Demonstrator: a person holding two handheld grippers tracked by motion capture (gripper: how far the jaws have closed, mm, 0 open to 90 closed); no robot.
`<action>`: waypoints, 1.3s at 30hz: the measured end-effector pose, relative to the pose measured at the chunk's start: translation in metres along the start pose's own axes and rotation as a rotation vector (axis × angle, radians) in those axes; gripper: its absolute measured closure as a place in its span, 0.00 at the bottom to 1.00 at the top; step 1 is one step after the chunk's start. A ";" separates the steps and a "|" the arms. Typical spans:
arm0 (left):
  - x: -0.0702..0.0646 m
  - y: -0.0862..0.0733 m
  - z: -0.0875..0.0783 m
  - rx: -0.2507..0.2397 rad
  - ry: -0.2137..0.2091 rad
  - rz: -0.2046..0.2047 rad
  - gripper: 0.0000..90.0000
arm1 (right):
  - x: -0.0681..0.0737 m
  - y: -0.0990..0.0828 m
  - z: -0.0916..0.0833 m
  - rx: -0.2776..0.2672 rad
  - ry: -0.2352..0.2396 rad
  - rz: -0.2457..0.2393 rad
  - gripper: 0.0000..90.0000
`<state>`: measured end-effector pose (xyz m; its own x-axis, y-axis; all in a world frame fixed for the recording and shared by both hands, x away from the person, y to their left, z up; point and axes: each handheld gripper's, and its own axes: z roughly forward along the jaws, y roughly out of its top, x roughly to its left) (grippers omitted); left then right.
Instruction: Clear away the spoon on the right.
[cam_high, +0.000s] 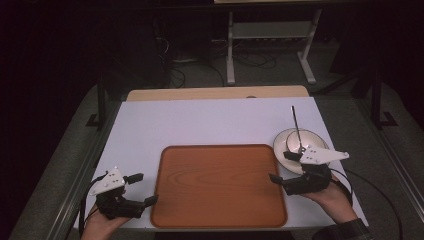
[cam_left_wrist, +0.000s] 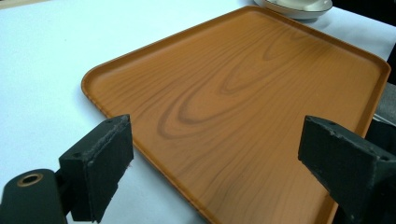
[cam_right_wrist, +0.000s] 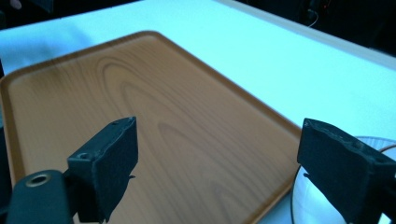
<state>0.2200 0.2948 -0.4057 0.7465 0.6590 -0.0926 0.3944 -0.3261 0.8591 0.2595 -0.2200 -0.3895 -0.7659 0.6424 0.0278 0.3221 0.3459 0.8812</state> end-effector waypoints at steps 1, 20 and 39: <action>0.000 0.000 0.000 -0.002 0.002 0.002 0.11 | -0.002 0.003 0.000 -0.002 -0.006 -0.006 0.13; 0.000 0.000 -0.001 -0.007 0.001 0.002 0.11 | -0.021 0.018 0.005 0.003 -0.030 -0.004 0.13; 0.002 -0.001 -0.001 -0.001 0.008 -0.001 0.11 | -0.036 0.039 0.008 -0.010 -0.038 -0.017 0.14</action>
<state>0.2203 0.2971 -0.4063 0.7417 0.6648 -0.0894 0.3946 -0.3246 0.8596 0.3041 -0.2240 -0.3600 -0.7493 0.6622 -0.0056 0.3034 0.3508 0.8860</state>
